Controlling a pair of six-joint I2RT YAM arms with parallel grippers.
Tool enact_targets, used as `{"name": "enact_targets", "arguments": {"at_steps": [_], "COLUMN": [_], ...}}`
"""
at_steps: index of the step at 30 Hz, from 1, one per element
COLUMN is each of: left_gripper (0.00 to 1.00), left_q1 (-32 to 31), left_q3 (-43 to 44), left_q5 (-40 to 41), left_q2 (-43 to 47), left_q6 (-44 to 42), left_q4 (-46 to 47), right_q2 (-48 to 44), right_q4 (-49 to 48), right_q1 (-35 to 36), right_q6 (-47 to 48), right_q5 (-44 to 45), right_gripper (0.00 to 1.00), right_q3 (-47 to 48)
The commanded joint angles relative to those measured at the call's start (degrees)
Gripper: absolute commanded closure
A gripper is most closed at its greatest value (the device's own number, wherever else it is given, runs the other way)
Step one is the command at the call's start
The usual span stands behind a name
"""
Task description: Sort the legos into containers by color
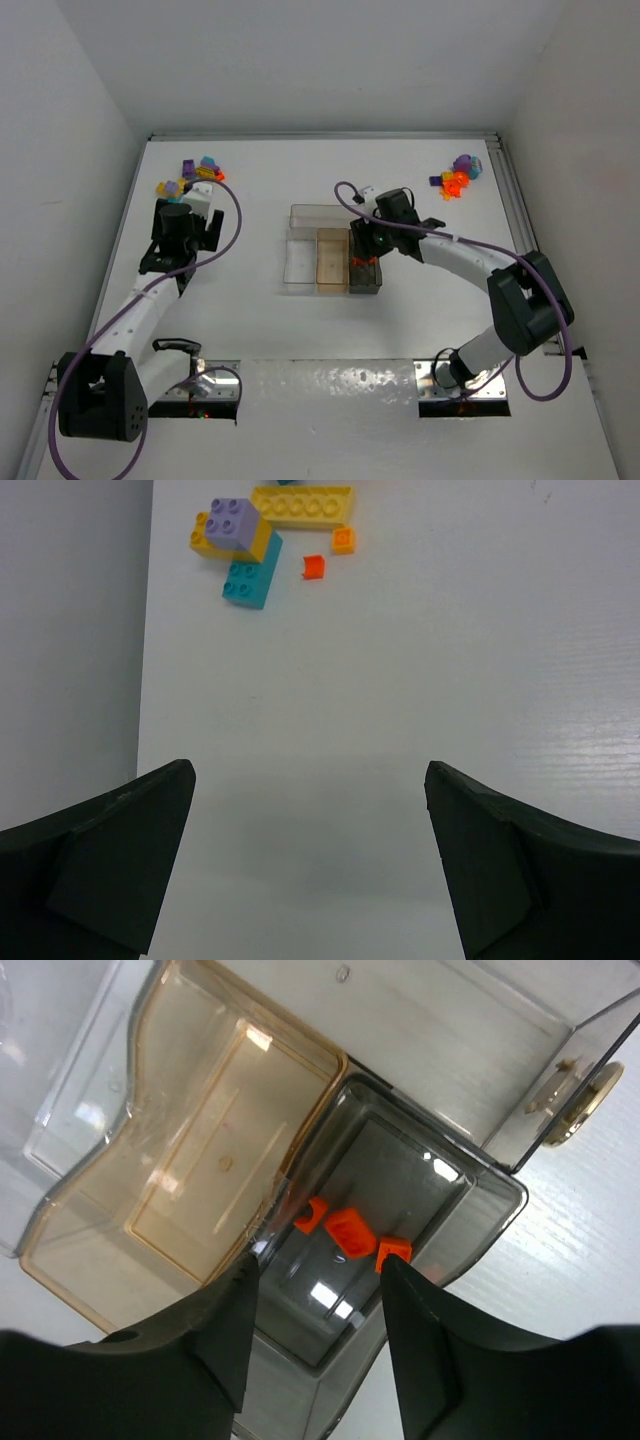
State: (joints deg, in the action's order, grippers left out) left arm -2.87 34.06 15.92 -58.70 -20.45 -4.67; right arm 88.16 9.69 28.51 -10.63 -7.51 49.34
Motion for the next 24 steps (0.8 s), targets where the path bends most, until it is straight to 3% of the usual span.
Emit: {"name": "enact_targets", "arguments": {"at_steps": [1,8,11,12,15,17,19,20,22,24], "left_gripper": [0.02,0.02,0.02,0.02,0.02,0.02,0.02,0.02,0.02,0.02], "left_q1": [0.68,0.59,0.59,0.59,0.59,0.59,0.59,0.59,0.59,0.59], "left_q3": [0.13,0.13,0.39,0.30,0.21,0.04,0.04,0.21,0.56,1.18], "left_q5": [0.16,-0.10,-0.19,-0.28,-0.45,-0.63,-0.72,-0.54,0.24,0.77], "left_q2": [1.39,1.04,0.43,0.25,-0.36,-0.89,-1.24,-1.77,-2.73,-3.53], "left_q6": [0.76,0.58,0.41,0.32,0.58,0.93,1.11,1.11,1.02,0.76], "left_q4": [0.45,0.89,0.89,0.97,1.59,2.20,2.29,2.29,2.21,2.03], "right_q2": [-0.27,-2.46,-3.61,-3.61,-0.90,3.65,6.31,8.85,11.67,15.88], "right_q4": [-0.12,1.29,2.34,3.30,7.77,12.25,12.89,12.46,12.54,13.16], "right_q1": [-0.04,-0.47,-4.41,-6.69,-18.02,-24.45,-27.61,-28.24,-31.40,-33.94], "right_q6": [1.14,-0.35,-4.12,-7.79,-15.61,-15.65,-13.11,-11.18,-9.94,-8.79], "right_q5": [-0.75,4.24,11.36,11.90,9.89,10.84,12.86,14.96,15.94,15.16], "right_gripper": [0.48,0.49,0.58,0.70,0.83,0.79,0.61,0.59,0.59,0.66], "right_q3": [3.39,5.84,9.87,11.11,16.21,20.43,22.11,22.29,23.77,26.05]}}
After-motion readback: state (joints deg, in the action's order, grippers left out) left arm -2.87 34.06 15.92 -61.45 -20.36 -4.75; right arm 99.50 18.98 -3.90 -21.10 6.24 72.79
